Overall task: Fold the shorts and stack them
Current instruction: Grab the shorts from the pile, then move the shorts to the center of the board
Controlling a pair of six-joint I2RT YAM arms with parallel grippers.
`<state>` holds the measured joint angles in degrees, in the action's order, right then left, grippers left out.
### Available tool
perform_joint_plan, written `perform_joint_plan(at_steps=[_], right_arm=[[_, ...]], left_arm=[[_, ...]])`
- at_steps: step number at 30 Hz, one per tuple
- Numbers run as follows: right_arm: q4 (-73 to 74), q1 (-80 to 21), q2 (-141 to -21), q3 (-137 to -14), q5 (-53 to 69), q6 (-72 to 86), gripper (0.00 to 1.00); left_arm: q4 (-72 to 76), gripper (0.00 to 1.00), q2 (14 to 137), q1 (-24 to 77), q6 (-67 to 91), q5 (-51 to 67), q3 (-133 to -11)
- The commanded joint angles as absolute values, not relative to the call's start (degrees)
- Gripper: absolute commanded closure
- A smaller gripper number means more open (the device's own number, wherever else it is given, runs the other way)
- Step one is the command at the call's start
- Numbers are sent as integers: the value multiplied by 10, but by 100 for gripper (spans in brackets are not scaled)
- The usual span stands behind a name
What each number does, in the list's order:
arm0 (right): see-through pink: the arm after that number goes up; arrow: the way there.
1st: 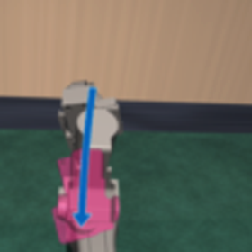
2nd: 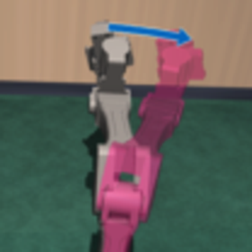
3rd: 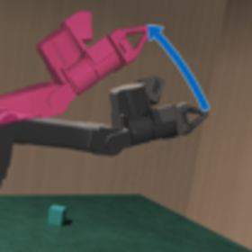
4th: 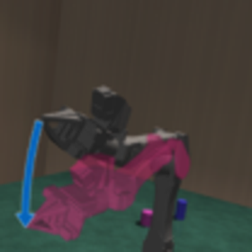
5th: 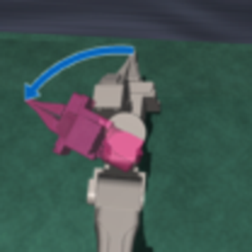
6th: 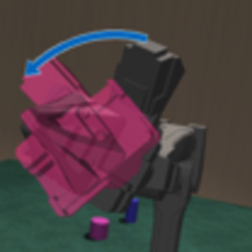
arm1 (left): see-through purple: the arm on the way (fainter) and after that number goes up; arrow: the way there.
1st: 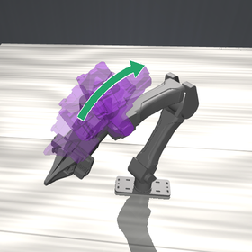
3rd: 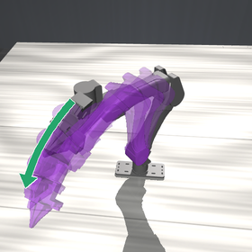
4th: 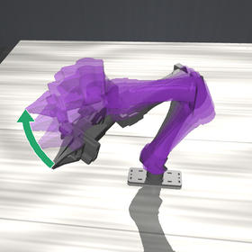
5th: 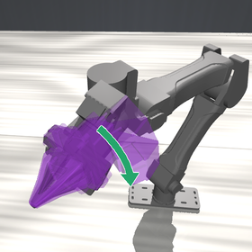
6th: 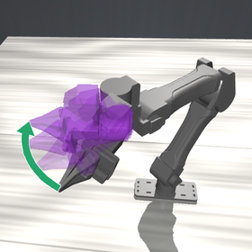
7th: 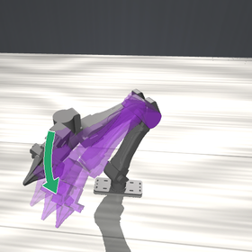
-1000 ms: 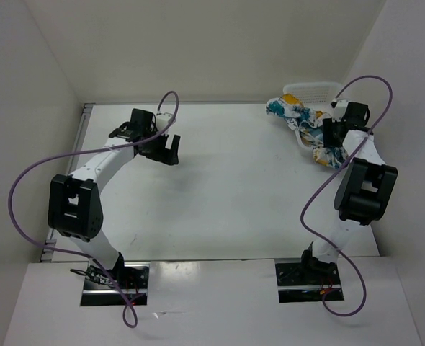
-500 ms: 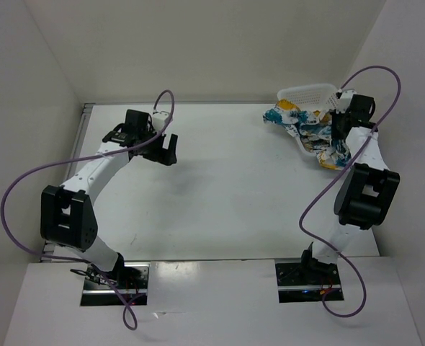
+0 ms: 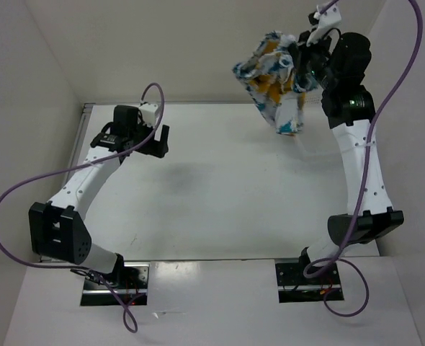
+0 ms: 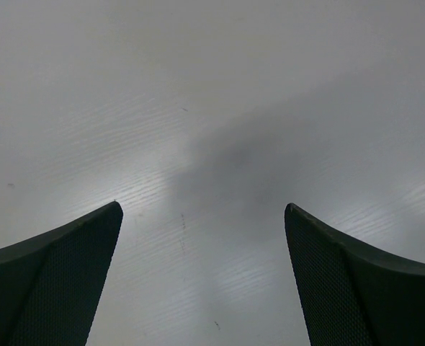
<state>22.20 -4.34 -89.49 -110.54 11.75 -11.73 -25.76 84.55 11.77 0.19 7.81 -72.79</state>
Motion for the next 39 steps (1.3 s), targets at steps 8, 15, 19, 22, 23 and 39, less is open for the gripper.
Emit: perform_joint_plan(at_steps=[8, 15, 19, 22, 23, 39], right_arm=[[215, -152, -932, -1171, 277, 19, 100], [198, -124, -894, -903, 171, -38, 14], [203, -104, -899, -861, 142, -101, 12], [234, -150, -894, -866, 137, -169, 12], [242, -186, -894, -861, 137, -185, 12], [137, -485, -932, -608, 52, -374, 14]], left_arm=[[-200, 0, 757, 15, 0, -17, -708], [-200, 0, 728, -4, 0, -30, -650], [-207, 0, 728, 20, 0, -30, -622], [-221, 0, 739, 46, 0, -30, -588], [-221, 0, 750, 65, 0, -35, -578], [-161, 0, 831, 91, 0, -97, -547]])
